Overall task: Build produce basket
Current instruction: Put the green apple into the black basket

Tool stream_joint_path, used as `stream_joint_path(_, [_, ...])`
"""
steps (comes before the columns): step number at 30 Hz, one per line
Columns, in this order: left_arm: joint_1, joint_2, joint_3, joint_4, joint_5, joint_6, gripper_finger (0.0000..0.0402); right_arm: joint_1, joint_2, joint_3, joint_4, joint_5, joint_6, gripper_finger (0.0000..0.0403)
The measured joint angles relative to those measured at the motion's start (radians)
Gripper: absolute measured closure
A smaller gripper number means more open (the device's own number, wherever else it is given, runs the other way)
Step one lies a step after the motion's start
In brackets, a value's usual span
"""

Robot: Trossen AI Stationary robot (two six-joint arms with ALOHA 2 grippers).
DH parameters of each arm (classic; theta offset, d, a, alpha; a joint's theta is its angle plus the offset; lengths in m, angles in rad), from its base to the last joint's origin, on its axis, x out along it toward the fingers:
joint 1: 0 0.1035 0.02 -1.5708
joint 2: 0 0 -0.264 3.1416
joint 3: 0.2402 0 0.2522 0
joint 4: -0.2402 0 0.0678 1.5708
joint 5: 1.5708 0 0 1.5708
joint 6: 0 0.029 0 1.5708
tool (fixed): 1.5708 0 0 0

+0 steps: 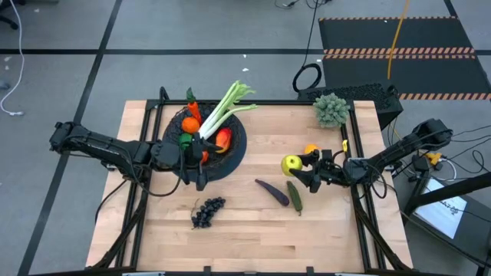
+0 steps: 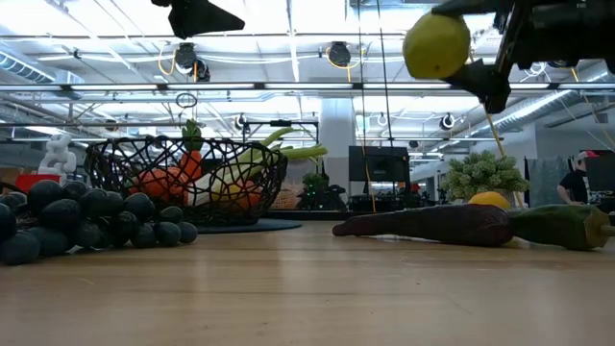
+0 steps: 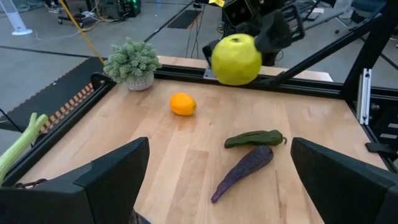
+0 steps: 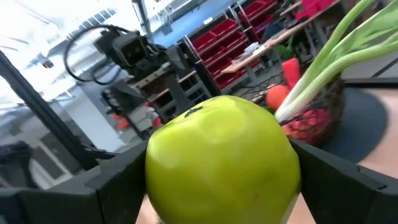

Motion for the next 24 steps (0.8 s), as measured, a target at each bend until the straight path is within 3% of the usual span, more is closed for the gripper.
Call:
stream_joint_path(13, [0.000,0.000,0.000,0.012,0.000,0.009,0.0009,-0.006,0.000,-0.008,-0.011,-0.001,-0.357,0.0055])
stream_joint_path(24, [0.000,0.009,0.000,0.021,0.000,-0.031,0.0009,-0.003,0.000,-0.008,-0.091,-0.005,-0.496,0.0055])
